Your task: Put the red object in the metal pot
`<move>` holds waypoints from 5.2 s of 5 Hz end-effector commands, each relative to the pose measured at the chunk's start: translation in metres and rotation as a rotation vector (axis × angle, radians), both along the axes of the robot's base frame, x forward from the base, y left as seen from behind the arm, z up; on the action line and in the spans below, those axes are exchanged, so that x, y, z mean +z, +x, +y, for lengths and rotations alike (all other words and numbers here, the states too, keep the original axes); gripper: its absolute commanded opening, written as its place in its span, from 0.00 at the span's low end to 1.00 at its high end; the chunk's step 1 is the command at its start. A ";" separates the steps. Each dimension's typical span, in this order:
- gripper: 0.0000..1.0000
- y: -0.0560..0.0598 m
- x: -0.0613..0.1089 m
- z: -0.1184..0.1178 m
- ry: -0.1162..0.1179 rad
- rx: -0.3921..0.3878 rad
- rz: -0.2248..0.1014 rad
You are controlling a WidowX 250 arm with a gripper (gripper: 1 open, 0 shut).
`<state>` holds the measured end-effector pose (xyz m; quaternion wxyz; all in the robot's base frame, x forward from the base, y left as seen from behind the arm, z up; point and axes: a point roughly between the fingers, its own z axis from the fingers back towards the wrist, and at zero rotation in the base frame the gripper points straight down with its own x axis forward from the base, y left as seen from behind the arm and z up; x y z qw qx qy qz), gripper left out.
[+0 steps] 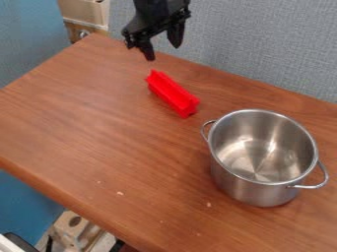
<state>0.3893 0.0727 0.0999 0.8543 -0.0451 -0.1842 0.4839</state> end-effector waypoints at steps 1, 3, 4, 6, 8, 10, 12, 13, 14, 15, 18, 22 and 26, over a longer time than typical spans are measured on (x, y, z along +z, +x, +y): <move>1.00 0.005 0.003 -0.006 0.039 -0.026 -0.047; 1.00 0.005 -0.026 -0.011 0.078 -0.035 -0.035; 1.00 0.007 -0.037 -0.013 0.095 -0.036 -0.031; 0.00 0.008 -0.044 -0.015 0.112 -0.038 -0.025; 0.00 0.005 -0.039 -0.018 0.117 -0.044 -0.026; 0.00 0.002 -0.033 -0.022 0.121 -0.050 -0.027; 0.00 0.000 -0.029 -0.025 0.127 -0.055 -0.027; 0.00 -0.001 -0.028 -0.026 0.131 -0.056 -0.026; 0.00 -0.002 -0.027 -0.028 0.134 -0.058 -0.026; 0.00 -0.003 -0.026 -0.029 0.138 -0.059 -0.025; 0.00 -0.005 -0.025 -0.032 0.149 -0.063 -0.024; 0.00 -0.009 -0.019 -0.037 0.163 -0.070 -0.022; 0.00 -0.016 -0.004 -0.045 0.166 -0.080 -0.021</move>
